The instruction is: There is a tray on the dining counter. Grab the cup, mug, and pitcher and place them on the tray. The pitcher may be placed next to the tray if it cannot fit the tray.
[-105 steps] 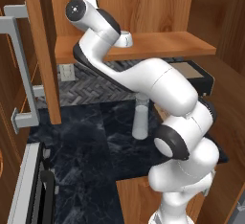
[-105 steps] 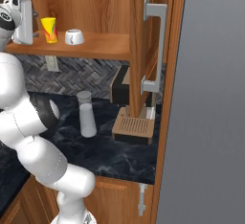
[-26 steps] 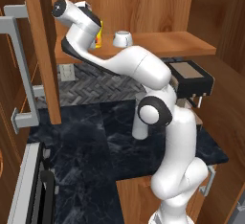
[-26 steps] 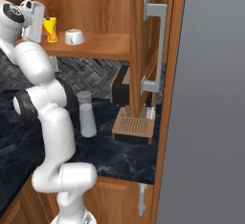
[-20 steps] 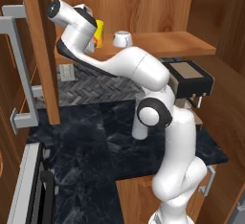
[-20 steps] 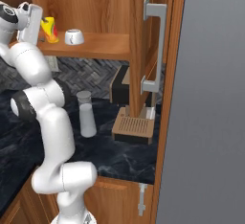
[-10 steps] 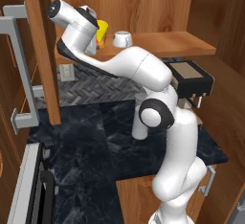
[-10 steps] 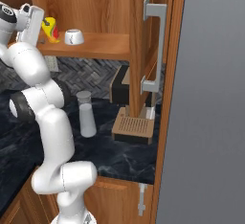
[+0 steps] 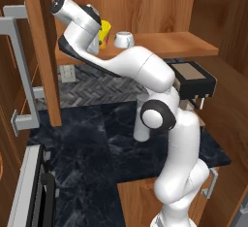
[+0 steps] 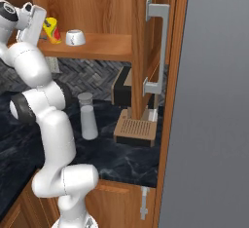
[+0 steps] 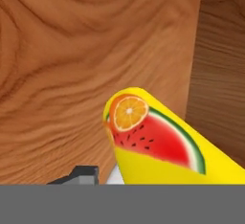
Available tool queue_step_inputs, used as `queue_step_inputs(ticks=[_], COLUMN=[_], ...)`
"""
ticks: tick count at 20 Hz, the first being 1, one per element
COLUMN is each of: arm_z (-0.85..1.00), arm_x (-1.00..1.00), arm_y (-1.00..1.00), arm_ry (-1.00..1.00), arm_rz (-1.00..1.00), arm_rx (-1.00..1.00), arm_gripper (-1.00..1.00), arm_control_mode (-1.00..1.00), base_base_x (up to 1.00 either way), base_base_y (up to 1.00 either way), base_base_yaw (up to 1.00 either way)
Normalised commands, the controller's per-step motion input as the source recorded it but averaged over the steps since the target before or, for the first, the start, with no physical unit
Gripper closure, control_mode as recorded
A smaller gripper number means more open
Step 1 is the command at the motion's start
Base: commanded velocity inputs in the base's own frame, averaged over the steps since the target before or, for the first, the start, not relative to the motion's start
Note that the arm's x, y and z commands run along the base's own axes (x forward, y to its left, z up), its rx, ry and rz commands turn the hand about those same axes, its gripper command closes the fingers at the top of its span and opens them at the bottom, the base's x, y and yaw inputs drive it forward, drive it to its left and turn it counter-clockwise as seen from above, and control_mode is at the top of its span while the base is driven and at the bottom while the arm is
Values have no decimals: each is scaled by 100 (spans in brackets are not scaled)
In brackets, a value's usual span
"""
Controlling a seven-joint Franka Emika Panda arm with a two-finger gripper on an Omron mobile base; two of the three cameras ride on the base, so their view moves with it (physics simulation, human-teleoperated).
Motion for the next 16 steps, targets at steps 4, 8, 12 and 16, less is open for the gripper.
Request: queue_step_inputs(ticks=[4,8,12,16], arm_z=[-15,-23,-13,-1], arm_x=[0,-3,-15,-28], arm_y=[0,0,0,0], arm_ry=[4,2,0,-1], arm_rz=[0,0,0,0], arm_rx=[7,7,5,5], arm_gripper=[100,100,100,100], arm_control_mode=[-100,-100,-100,-100], base_base_x=[0,0,0,0], base_base_y=[0,0,0,0], base_base_yaw=[0,0,0,0])
